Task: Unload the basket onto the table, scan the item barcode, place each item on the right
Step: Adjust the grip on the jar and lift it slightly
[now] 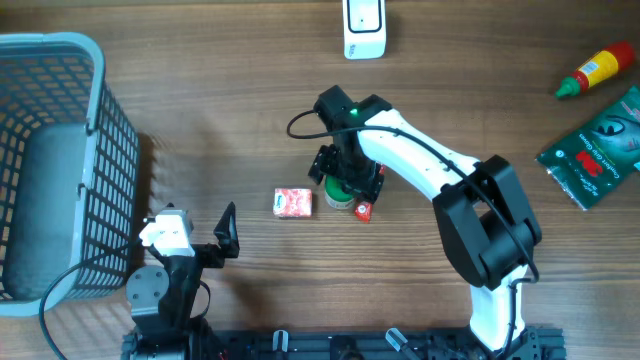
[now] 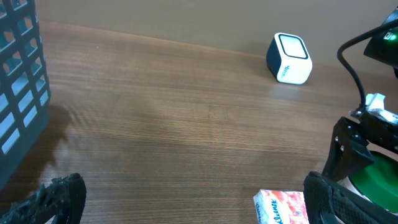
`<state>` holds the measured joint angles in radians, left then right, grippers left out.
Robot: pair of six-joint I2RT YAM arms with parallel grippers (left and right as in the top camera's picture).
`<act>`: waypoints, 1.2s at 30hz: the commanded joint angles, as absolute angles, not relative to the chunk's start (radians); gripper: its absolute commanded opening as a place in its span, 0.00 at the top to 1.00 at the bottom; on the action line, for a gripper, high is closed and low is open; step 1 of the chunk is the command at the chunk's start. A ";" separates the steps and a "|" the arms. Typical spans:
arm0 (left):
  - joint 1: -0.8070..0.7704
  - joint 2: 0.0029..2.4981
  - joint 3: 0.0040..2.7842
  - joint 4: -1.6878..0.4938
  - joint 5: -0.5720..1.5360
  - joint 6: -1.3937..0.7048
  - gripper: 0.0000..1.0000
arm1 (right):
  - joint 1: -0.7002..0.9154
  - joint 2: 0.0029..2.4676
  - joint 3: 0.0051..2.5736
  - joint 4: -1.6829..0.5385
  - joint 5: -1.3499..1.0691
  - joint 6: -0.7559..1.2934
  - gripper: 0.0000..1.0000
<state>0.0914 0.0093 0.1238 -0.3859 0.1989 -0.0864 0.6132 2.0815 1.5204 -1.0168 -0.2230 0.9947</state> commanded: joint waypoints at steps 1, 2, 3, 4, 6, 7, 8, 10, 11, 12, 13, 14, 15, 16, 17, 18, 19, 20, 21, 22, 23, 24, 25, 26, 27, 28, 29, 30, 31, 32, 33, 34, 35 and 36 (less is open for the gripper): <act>0.087 0.007 0.115 -0.382 0.192 -0.067 0.00 | 0.643 2.079 1.516 -0.988 -0.251 0.994 0.09; 0.087 0.007 0.115 -0.382 0.192 -0.067 0.00 | 0.648 2.080 1.516 -0.984 -0.236 0.994 0.07; 0.087 0.007 0.115 -0.382 0.192 -0.067 0.00 | 0.654 2.080 1.516 -0.983 -0.208 0.995 0.07; 0.087 0.007 0.115 -0.382 0.192 -0.067 0.00 | 0.659 2.082 1.516 -0.984 -0.189 0.995 0.06; 0.087 0.007 0.115 -0.382 0.192 -0.067 0.00 | 0.665 2.088 1.516 -0.985 -0.177 0.996 0.06; 0.087 0.007 0.115 -0.382 0.192 -0.067 0.00 | 0.666 2.095 1.516 -0.983 -0.176 0.999 0.06; 0.087 0.007 0.115 -0.382 0.192 -0.067 0.00 | 0.665 2.104 1.516 -0.980 -0.176 1.008 0.06; 0.087 0.007 0.115 -0.382 0.192 -0.067 0.00 | 0.665 2.129 1.516 -0.980 -0.173 1.048 0.07; 0.087 0.007 0.115 -0.382 0.192 -0.067 0.00 | 0.665 2.140 1.516 -0.980 -0.175 1.058 0.09; 0.087 0.007 0.115 -0.382 0.192 -0.067 0.00 | 0.665 2.153 1.516 -0.980 -0.178 1.067 0.10; 0.087 0.007 0.115 -0.382 0.192 -0.067 0.00 | 0.665 2.163 1.516 -0.982 -0.178 1.077 0.12; 0.087 0.007 0.115 -0.382 0.192 -0.067 0.00 | 0.665 2.171 1.516 -0.982 -0.178 1.077 0.14; 0.087 0.007 0.115 -0.382 0.192 -0.067 0.00 | 0.665 2.177 1.516 -0.981 -0.178 1.077 0.17; 0.087 0.007 0.115 -0.382 0.192 -0.067 0.00 | 0.665 2.178 1.516 -0.982 -0.177 1.080 0.18; 0.087 0.007 0.115 -0.382 0.192 -0.067 0.00 | 0.665 2.178 1.516 -0.984 -0.177 1.085 0.20; 0.087 0.007 0.115 -0.382 0.192 -0.067 0.00 | 0.665 2.178 1.516 -0.984 -0.177 1.089 0.22; 0.087 0.007 0.115 -0.382 0.192 -0.067 0.00 | 0.664 2.178 1.517 -0.984 -0.177 1.091 0.24; 0.087 0.007 0.115 -0.382 0.192 -0.067 0.00 | 0.664 2.178 1.517 -0.984 -0.176 1.091 0.26; 0.087 0.007 0.115 -0.382 0.192 -0.067 0.00 | 0.664 2.178 1.517 -0.984 -0.173 1.090 0.30; 0.087 0.007 0.115 -0.382 0.192 -0.067 0.00 | 0.664 2.178 1.517 -0.984 -0.173 1.081 0.32; 0.087 0.007 0.115 -0.382 0.192 -0.067 0.00 | 0.664 2.177 1.519 -0.985 -0.173 1.070 0.35; 0.087 0.007 0.115 -0.382 0.192 -0.067 0.00 | 0.664 2.177 1.523 -0.991 -0.174 1.056 0.36; 0.087 0.007 0.115 -0.382 0.192 -0.067 0.00 | 0.663 2.175 1.533 -1.002 -0.174 1.038 0.37; 0.087 0.007 0.115 -0.382 0.192 -0.067 0.00 | 0.661 2.175 1.548 -1.019 -0.174 1.015 0.38; 0.087 0.007 0.115 -0.382 0.192 -0.067 0.00 | 0.657 2.173 1.564 -1.035 -0.175 0.992 0.38; 0.087 0.007 0.115 -0.382 0.192 -0.067 0.00 | 0.652 2.169 1.593 -1.059 -0.182 0.942 0.38; 0.087 0.007 0.115 -0.382 0.192 -0.067 0.00 | 0.647 2.168 1.615 -1.074 -0.186 0.900 0.38; 0.087 0.007 0.115 -0.382 0.192 -0.067 0.00 | 0.643 2.164 1.642 -1.092 -0.186 0.849 0.38; 0.087 0.007 0.115 -0.382 0.192 -0.067 0.00 | 0.640 2.160 1.668 -1.110 -0.185 0.801 0.38; 0.087 0.007 0.115 -0.382 0.192 -0.067 0.00 | 0.638 2.156 1.687 -1.121 -0.185 0.764 0.39; 0.087 0.007 0.115 -0.382 0.192 -0.067 0.00 | 0.635 2.147 1.708 -1.124 -0.191 0.700 0.38; 0.087 0.007 0.115 -0.382 0.192 -0.067 0.00 | 0.635 2.139 1.720 -1.115 -0.197 0.626 0.37; 0.087 0.007 0.115 -0.382 0.192 -0.067 0.00 | 0.635 2.135 1.721 -1.108 -0.195 0.587 0.36; 0.087 0.007 0.115 -0.382 0.192 -0.067 0.00 | 0.635 2.133 1.721 -1.103 -0.185 0.559 0.36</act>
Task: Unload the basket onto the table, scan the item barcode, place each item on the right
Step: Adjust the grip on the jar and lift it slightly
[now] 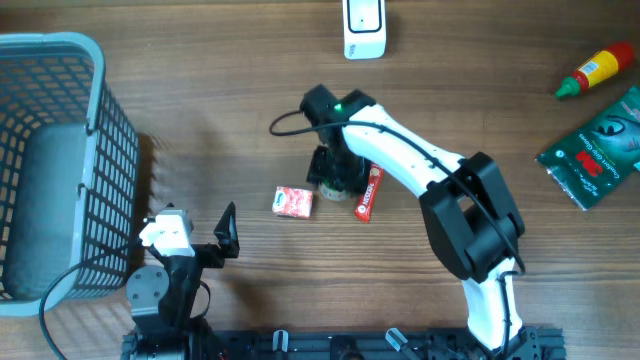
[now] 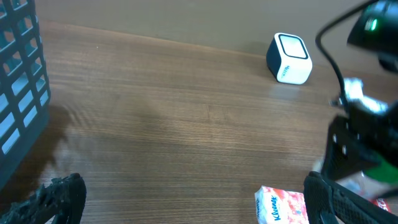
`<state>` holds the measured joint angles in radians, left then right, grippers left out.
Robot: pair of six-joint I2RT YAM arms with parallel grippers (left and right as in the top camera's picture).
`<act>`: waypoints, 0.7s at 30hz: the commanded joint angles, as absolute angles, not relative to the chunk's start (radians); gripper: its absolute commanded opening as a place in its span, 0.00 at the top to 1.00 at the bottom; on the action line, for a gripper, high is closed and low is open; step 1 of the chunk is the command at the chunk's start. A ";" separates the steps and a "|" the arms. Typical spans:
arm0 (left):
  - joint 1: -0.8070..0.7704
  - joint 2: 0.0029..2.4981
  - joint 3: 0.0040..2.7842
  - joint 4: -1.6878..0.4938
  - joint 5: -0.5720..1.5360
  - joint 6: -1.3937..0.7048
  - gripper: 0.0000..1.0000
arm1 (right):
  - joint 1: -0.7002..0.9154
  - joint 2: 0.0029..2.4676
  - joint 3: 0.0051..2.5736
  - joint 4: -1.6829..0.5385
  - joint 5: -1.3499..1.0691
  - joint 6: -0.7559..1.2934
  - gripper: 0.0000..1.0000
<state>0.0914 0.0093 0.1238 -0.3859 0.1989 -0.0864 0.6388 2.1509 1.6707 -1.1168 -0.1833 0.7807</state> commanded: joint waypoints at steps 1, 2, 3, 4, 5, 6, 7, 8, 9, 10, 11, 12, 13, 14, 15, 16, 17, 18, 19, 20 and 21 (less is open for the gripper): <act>0.087 0.007 0.115 -0.382 0.192 -0.067 0.00 | 0.636 2.134 1.720 -1.099 -0.155 0.534 0.36; 0.087 0.007 0.115 -0.382 0.192 -0.067 0.00 | 0.640 2.137 1.709 -1.079 -0.117 0.513 0.34; 0.087 0.007 0.115 -0.382 0.192 -0.067 0.00 | 0.644 2.137 1.694 -1.050 -0.086 0.491 0.33; 0.087 0.007 0.115 -0.382 0.192 -0.067 0.00 | 0.651 2.137 1.671 -1.011 -0.054 0.465 0.32; 0.087 0.007 0.115 -0.382 0.192 -0.067 0.00 | 0.659 2.137 1.642 -0.971 -0.037 0.441 0.30; 0.087 0.007 0.115 -0.382 0.192 -0.067 0.00 | 0.662 2.137 1.626 -0.952 -0.036 0.432 0.28; 0.087 0.007 0.115 -0.382 0.192 -0.067 0.00 | 0.665 2.137 1.606 -0.930 -0.035 0.416 0.27; 0.087 0.007 0.115 -0.382 0.192 -0.067 0.00 | 0.667 2.137 1.589 -0.918 -0.026 0.411 0.26; 0.087 0.007 0.115 -0.382 0.192 -0.067 0.00 | 0.667 2.137 1.581 -0.917 -0.010 0.411 0.26; 0.087 0.007 0.115 -0.382 0.192 -0.067 0.00 | 0.667 2.137 1.583 -0.933 0.016 0.411 0.26; 0.087 0.007 0.115 -0.382 0.192 -0.067 0.00 | 0.667 2.134 1.592 -0.953 0.023 0.411 0.25; 0.087 0.007 0.115 -0.382 0.192 -0.067 0.00 | 0.667 2.129 1.610 -0.979 0.027 0.411 0.23; 0.087 0.007 0.115 -0.382 0.192 -0.067 0.00 | 0.666 2.125 1.636 -1.008 0.026 0.413 0.18; 0.087 0.007 0.115 -0.382 0.192 -0.067 0.00 | 0.667 2.119 1.660 -1.031 0.026 0.419 0.12; 0.087 0.007 0.115 -0.382 0.192 -0.067 0.00 | 0.667 2.109 1.700 -1.062 0.025 0.421 0.09; 0.087 0.007 0.115 -0.382 0.192 -0.067 0.00 | 0.667 2.098 1.740 -1.085 0.021 0.423 0.02; 0.087 0.007 0.115 -0.382 0.192 -0.067 0.00 | 0.667 2.092 1.765 -1.095 0.021 0.429 0.00; 0.087 0.007 0.115 -0.382 0.192 -0.067 0.00 | 0.667 2.087 1.794 -1.108 0.022 0.448 0.00; 0.087 0.007 0.115 -0.382 0.192 -0.067 0.00 | 0.667 2.083 1.818 -1.115 0.021 0.459 0.00; 0.087 0.007 0.115 -0.382 0.192 -0.067 0.00 | 0.667 2.082 1.829 -1.115 0.020 0.472 0.00; 0.087 0.007 0.115 -0.382 0.192 -0.067 0.00 | 0.667 2.082 1.831 -1.106 0.022 0.474 0.00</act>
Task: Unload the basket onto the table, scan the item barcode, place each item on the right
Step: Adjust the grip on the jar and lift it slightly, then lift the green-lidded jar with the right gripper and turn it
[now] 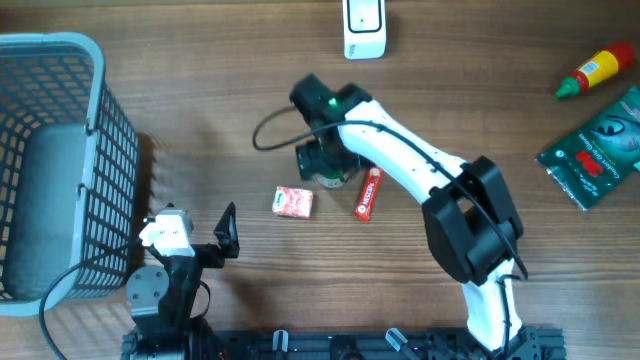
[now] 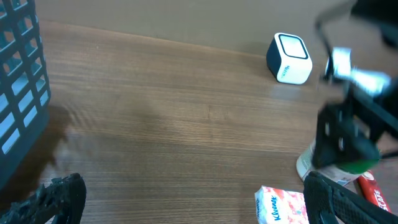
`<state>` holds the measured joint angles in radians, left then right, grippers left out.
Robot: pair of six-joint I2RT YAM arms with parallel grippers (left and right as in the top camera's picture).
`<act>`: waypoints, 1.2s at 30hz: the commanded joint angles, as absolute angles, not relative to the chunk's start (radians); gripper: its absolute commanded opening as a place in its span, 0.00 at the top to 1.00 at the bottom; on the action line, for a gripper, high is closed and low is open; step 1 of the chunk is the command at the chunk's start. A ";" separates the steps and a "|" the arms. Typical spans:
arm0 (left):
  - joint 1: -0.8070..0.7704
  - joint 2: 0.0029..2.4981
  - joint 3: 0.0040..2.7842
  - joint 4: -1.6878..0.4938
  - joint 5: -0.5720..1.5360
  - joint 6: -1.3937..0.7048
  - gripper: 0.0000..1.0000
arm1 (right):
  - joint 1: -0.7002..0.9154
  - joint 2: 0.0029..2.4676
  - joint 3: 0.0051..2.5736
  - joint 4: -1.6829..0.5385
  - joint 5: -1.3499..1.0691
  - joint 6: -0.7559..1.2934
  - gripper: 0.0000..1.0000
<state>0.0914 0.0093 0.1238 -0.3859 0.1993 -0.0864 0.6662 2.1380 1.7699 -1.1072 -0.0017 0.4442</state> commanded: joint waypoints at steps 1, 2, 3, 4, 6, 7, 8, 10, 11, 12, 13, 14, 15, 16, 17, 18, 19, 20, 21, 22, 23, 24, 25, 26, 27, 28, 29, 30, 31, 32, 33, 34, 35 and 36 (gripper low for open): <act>0.087 0.007 0.115 -0.382 0.192 -0.067 0.00 | 0.667 2.084 1.827 -1.095 0.022 0.474 0.00; 0.087 0.007 0.115 -0.382 0.192 -0.067 0.00 | 0.667 2.091 1.816 -1.081 0.022 0.474 0.00; 0.087 0.007 0.115 -0.382 0.192 -0.067 0.00 | 0.667 2.098 1.797 -1.063 0.022 0.474 0.00; 0.087 0.007 0.115 -0.382 0.192 -0.067 0.00 | 0.667 2.104 1.781 -1.048 0.022 0.474 0.00; 0.087 0.007 0.115 -0.382 0.192 -0.067 0.00 | 0.666 2.126 1.734 -1.010 0.023 0.474 0.00; 0.087 0.007 0.115 -0.382 0.192 -0.067 0.00 | 0.665 2.140 1.719 -0.994 0.022 0.476 0.00; 0.087 0.007 0.115 -0.382 0.192 -0.067 0.00 | 0.664 2.151 1.711 -0.987 0.022 0.482 0.00; 0.087 0.007 0.115 -0.382 0.192 -0.067 0.00 | 0.661 2.172 1.708 -0.986 0.023 0.496 0.00; 0.087 0.007 0.115 -0.382 0.192 -0.067 0.00 | 0.659 2.176 1.708 -0.985 0.023 0.499 0.00; 0.087 0.007 0.115 -0.382 0.192 -0.067 0.00 | 0.657 2.180 1.708 -0.982 0.022 0.499 0.00; 0.087 0.007 0.115 -0.382 0.192 -0.067 0.00 | 0.654 2.181 1.708 -0.976 0.023 0.499 0.01; 0.087 0.007 0.115 -0.382 0.192 -0.067 0.00 | 0.652 2.183 1.708 -0.973 0.023 0.499 0.01; 0.087 0.007 0.115 -0.382 0.192 -0.067 0.00 | 0.649 2.183 1.708 -0.971 0.022 0.500 0.00; 0.087 0.007 0.115 -0.382 0.192 -0.067 0.00 | 0.648 2.184 1.708 -0.971 0.022 0.500 0.00; 0.087 0.007 0.115 -0.382 0.192 -0.067 0.00 | 0.646 2.185 1.708 -0.971 0.022 0.500 0.01; 0.087 0.007 0.115 -0.382 0.192 -0.067 0.00 | 0.647 2.187 1.708 -0.971 0.022 0.500 0.01; 0.087 0.007 0.115 -0.382 0.192 -0.067 0.00 | 0.647 2.189 1.708 -0.972 0.022 0.500 0.01; 0.087 0.007 0.115 -0.382 0.192 -0.067 0.00 | 0.647 2.194 1.708 -0.971 0.022 0.500 0.01; 0.087 0.007 0.115 -0.382 0.192 -0.067 0.00 | 0.647 2.199 1.708 -0.971 0.022 0.500 0.02; 0.087 0.007 0.115 -0.382 0.192 -0.067 0.00 | 0.646 2.204 1.708 -0.970 0.022 0.500 0.02; 0.087 0.007 0.115 -0.382 0.192 -0.067 0.00 | 0.646 2.210 1.708 -0.968 0.021 0.500 0.03; 0.087 0.007 0.115 -0.382 0.192 -0.067 0.00 | 0.646 2.216 1.708 -0.968 0.017 0.501 0.05; 0.087 0.007 0.115 -0.382 0.192 -0.067 0.00 | 0.646 2.222 1.708 -0.968 -0.002 0.500 0.06; 0.087 0.007 0.115 -0.382 0.192 -0.067 0.00 | 0.646 2.225 1.708 -0.967 -0.014 0.500 0.07; 0.087 0.007 0.115 -0.382 0.192 -0.067 0.00 | 0.647 2.228 1.708 -0.966 -0.034 0.500 0.08; 0.087 0.007 0.115 -0.382 0.192 -0.067 0.00 | 0.647 2.230 1.708 -0.965 -0.050 0.500 0.09; 0.087 0.007 0.115 -0.382 0.192 -0.067 0.00 | 0.647 2.231 1.708 -0.965 -0.055 0.501 0.10; 0.087 0.007 0.115 -0.382 0.192 -0.067 0.00 | 0.647 2.233 1.708 -0.965 -0.059 0.504 0.12; 0.087 0.007 0.115 -0.382 0.192 -0.067 0.00 | 0.646 2.233 1.708 -0.966 -0.073 0.512 0.13; 0.087 0.007 0.115 -0.382 0.192 -0.067 0.00 | 0.646 2.233 1.708 -0.968 -0.086 0.525 0.15; 0.087 0.007 0.115 -0.382 0.192 -0.067 0.00 | 0.646 2.233 1.708 -0.969 -0.092 0.531 0.17; 0.087 0.007 0.115 -0.382 0.192 -0.067 0.00 | 0.646 2.233 1.708 -0.969 -0.092 0.538 0.19; 0.087 0.007 0.115 -0.382 0.192 -0.067 0.00 | 0.646 2.233 1.708 -0.970 -0.091 0.552 0.20; 0.087 0.007 0.115 -0.382 0.192 -0.067 0.00 | 0.646 2.233 1.708 -0.970 -0.092 0.558 0.22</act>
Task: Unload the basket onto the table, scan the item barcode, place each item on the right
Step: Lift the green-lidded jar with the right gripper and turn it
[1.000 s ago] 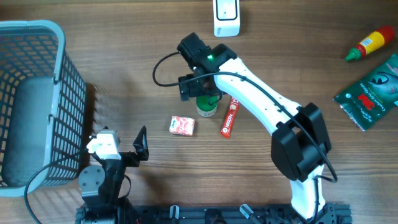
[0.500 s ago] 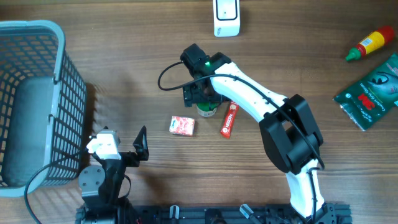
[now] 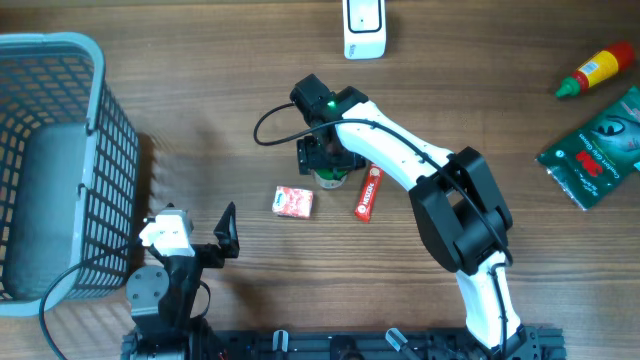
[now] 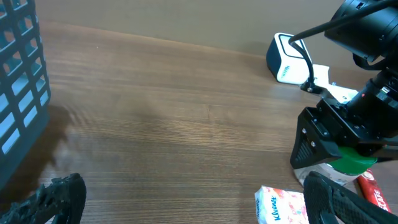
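A white bottle with a green cap (image 3: 331, 177) sits at mid-table, and my right gripper (image 3: 326, 162) is shut on it from above. In the left wrist view the black right gripper (image 4: 339, 140) covers the bottle (image 4: 349, 163); whether the bottle touches the table cannot be told. The white barcode scanner (image 3: 363, 28) stands at the far edge, well behind the bottle, and shows as the scanner (image 4: 287, 57) from the left wrist. My left gripper (image 3: 226, 232) rests open near the front edge, its fingertips (image 4: 327, 198) wide apart with nothing between them.
A pink tissue pack (image 3: 293, 202) lies just left of the bottle and a red tube (image 3: 367, 193) just right of it. A grey basket (image 3: 50, 160) fills the left side. A ketchup bottle (image 3: 596, 70) and a green packet (image 3: 595, 148) lie far right.
The right gripper and the bottle stay at nearly the same spot. The arm's elbow has shifted a little and the gripper sits steadier over the bottle. The left arm has not moved.
The right gripper was on the bottle right of the tissue pack, with the red tube mostly hidden under it. Then gripper and bottle stood further left and back, and the tube lay bare. After that they were slightly further back, where they remain.
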`<state>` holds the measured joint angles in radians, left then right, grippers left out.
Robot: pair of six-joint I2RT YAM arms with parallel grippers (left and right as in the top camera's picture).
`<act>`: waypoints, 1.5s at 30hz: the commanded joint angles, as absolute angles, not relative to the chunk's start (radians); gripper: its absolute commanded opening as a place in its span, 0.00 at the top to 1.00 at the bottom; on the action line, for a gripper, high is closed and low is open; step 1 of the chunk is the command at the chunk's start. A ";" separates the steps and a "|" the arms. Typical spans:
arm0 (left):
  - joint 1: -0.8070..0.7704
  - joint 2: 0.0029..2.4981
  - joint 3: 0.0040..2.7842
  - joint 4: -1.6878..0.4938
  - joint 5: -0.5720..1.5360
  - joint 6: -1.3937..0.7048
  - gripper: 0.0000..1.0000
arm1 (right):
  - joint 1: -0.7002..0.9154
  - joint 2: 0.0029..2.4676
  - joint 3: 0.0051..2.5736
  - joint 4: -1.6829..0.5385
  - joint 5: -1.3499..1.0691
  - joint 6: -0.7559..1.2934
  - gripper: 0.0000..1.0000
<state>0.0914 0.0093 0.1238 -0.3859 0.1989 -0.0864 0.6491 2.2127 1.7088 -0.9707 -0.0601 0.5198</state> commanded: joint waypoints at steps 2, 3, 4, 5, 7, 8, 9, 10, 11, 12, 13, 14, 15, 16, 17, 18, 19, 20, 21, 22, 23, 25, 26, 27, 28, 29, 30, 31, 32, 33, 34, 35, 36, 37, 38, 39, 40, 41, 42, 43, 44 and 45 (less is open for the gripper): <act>0.087 0.007 0.115 -0.382 0.192 -0.067 0.00 | 0.646 2.233 1.708 -0.981 -0.097 0.585 0.30; 0.087 0.007 0.115 -0.382 0.192 -0.067 0.00 | 0.646 2.233 1.708 -0.986 -0.113 0.586 0.34; 0.087 0.007 0.115 -0.382 0.192 -0.067 0.00 | 0.646 2.233 1.708 -0.989 -0.136 0.586 0.35; 0.087 0.007 0.115 -0.382 0.192 -0.067 0.00 | 0.646 2.233 1.708 -0.992 -0.162 0.583 0.37; 0.087 0.007 0.115 -0.382 0.192 -0.067 0.00 | 0.646 2.233 1.709 -0.993 -0.207 0.574 0.39; 0.087 0.007 0.115 -0.382 0.192 -0.067 0.00 | 0.646 2.233 1.709 -0.995 -0.216 0.574 0.39; 0.087 0.007 0.115 -0.382 0.192 -0.067 0.00 | 0.643 2.233 1.712 -1.003 -0.229 0.574 0.39; 0.087 0.007 0.115 -0.382 0.192 -0.067 0.00 | 0.640 2.233 1.718 -1.017 -0.245 0.566 0.41; 0.087 0.007 0.115 -0.382 0.192 -0.067 0.00 | 0.635 2.233 1.726 -1.036 -0.268 0.548 0.42; 0.087 0.007 0.115 -0.382 0.192 -0.067 0.00 | 0.626 2.233 1.741 -1.071 -0.296 0.541 0.45; 0.087 0.007 0.115 -0.382 0.192 -0.067 0.00 | 0.617 2.231 1.756 -1.110 -0.315 0.542 0.48; 0.087 0.007 0.115 -0.382 0.192 -0.067 0.00 | 0.598 2.228 1.784 -1.178 -0.346 0.541 0.50; 0.087 0.007 0.115 -0.382 0.192 -0.067 0.00 | 0.585 2.227 1.800 -1.219 -0.366 0.540 0.50; 0.087 0.007 0.115 -0.382 0.192 -0.067 0.00 | 0.572 2.223 1.813 -1.254 -0.390 0.531 0.50; 0.087 0.007 0.115 -0.382 0.192 -0.067 0.00 | 0.558 2.219 1.822 -1.286 -0.427 0.516 0.50; 0.087 0.007 0.115 -0.382 0.192 -0.067 0.00 | 0.540 2.209 1.824 -1.320 -0.482 0.488 0.50; 0.087 0.007 0.115 -0.382 0.192 -0.067 0.00 | 0.529 2.204 1.824 -1.341 -0.515 0.466 0.50; 0.087 0.007 0.115 -0.382 0.192 -0.067 0.00 | 0.516 2.195 1.824 -1.374 -0.559 0.430 0.50; 0.087 0.007 0.115 -0.382 0.192 -0.067 0.00 | 0.504 2.188 1.824 -1.406 -0.592 0.395 0.50; 0.087 0.007 0.115 -0.382 0.192 -0.067 0.00 | 0.493 2.179 1.824 -1.446 -0.620 0.359 0.50; 0.087 0.007 0.115 -0.382 0.192 -0.067 0.00 | 0.486 2.173 1.824 -1.478 -0.633 0.336 0.50; 0.087 0.007 0.115 -0.382 0.192 -0.067 0.00 | 0.484 2.164 1.824 -1.530 -0.642 0.306 0.51; 0.087 0.007 0.115 -0.382 0.192 -0.067 0.00 | 0.484 2.159 1.824 -1.552 -0.649 0.291 0.52; 0.087 0.007 0.115 -0.382 0.192 -0.067 0.00 | 0.487 2.154 1.824 -1.571 -0.665 0.269 0.52; 0.087 0.007 0.115 -0.382 0.192 -0.067 0.00 | 0.489 2.149 1.824 -1.592 -0.686 0.245 0.52; 0.087 0.007 0.115 -0.382 0.192 -0.067 0.00 | 0.491 2.144 1.824 -1.608 -0.699 0.228 0.52; 0.087 0.007 0.115 -0.382 0.192 -0.067 0.00 | 0.495 2.132 1.820 -1.612 -0.717 0.207 0.55; 0.087 0.007 0.115 -0.382 0.192 -0.067 0.00 | 0.498 2.118 1.814 -1.612 -0.715 0.209 0.55; 0.087 0.007 0.115 -0.382 0.192 -0.067 0.00 | 0.501 2.100 1.808 -1.612 -0.716 0.209 0.54; 0.087 0.007 0.115 -0.382 0.192 -0.067 0.00 | 0.503 2.080 1.800 -1.612 -0.716 0.209 0.54; 0.087 0.007 0.115 -0.382 0.192 -0.067 0.00 | 0.506 2.054 1.789 -1.612 -0.716 0.210 0.53; 0.087 0.007 0.115 -0.382 0.192 -0.067 0.00 | 0.508 2.029 1.777 -1.612 -0.716 0.214 0.53; 0.087 0.007 0.115 -0.382 0.192 -0.067 0.00 | 0.511 2.008 1.766 -1.612 -0.716 0.218 0.53; 0.087 0.007 0.115 -0.382 0.192 -0.067 0.00 | 0.516 1.977 1.750 -1.612 -0.716 0.234 0.53; 0.087 0.007 0.115 -0.382 0.192 -0.067 0.00 | 0.524 1.937 1.726 -1.612 -0.715 0.257 0.53; 0.087 0.007 0.115 -0.382 0.192 -0.067 0.00 | 0.531 1.903 1.706 -1.611 -0.712 0.279 0.52; 0.087 0.007 0.115 -0.382 0.192 -0.067 0.00 | 0.539 1.873 1.685 -1.611 -0.705 0.304 0.52; 0.087 0.007 0.115 -0.382 0.192 -0.067 0.00 | 0.545 1.850 1.671 -1.611 -0.698 0.324 0.52; 0.087 0.007 0.115 -0.382 0.192 -0.067 0.00 | 0.555 1.814 1.647 -1.608 -0.690 0.357 0.52; 0.087 0.007 0.115 -0.382 0.192 -0.067 0.00 | 0.563 1.789 1.628 -1.603 -0.688 0.380 0.52; 0.087 0.007 0.115 -0.382 0.192 -0.067 0.00 | 0.570 1.770 1.614 -1.596 -0.689 0.396 0.53; 0.087 0.007 0.115 -0.382 0.192 -0.067 0.00 | 0.579 1.748 1.596 -1.588 -0.689 0.413 0.53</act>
